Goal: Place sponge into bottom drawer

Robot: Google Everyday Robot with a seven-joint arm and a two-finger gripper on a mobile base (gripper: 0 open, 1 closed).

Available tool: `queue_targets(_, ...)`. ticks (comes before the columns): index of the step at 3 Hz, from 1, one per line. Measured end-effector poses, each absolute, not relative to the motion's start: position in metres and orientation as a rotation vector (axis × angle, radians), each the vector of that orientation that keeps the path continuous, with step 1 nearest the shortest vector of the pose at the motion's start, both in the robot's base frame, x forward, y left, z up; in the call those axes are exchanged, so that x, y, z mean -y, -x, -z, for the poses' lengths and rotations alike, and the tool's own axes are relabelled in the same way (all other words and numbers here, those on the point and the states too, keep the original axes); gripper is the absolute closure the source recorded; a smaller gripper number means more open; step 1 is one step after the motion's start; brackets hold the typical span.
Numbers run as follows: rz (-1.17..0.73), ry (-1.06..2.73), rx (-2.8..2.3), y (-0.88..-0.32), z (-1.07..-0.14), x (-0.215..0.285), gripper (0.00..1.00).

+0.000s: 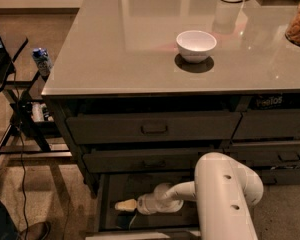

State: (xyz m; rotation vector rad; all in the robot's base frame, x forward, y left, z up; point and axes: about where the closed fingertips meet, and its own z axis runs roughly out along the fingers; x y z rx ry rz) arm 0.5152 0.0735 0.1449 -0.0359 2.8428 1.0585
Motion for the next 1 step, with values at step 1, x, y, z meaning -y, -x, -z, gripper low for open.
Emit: queue_targets(1, -1.059, 0.036, -2.843, -0.5152, -0.1449, -0.0735, 0.0)
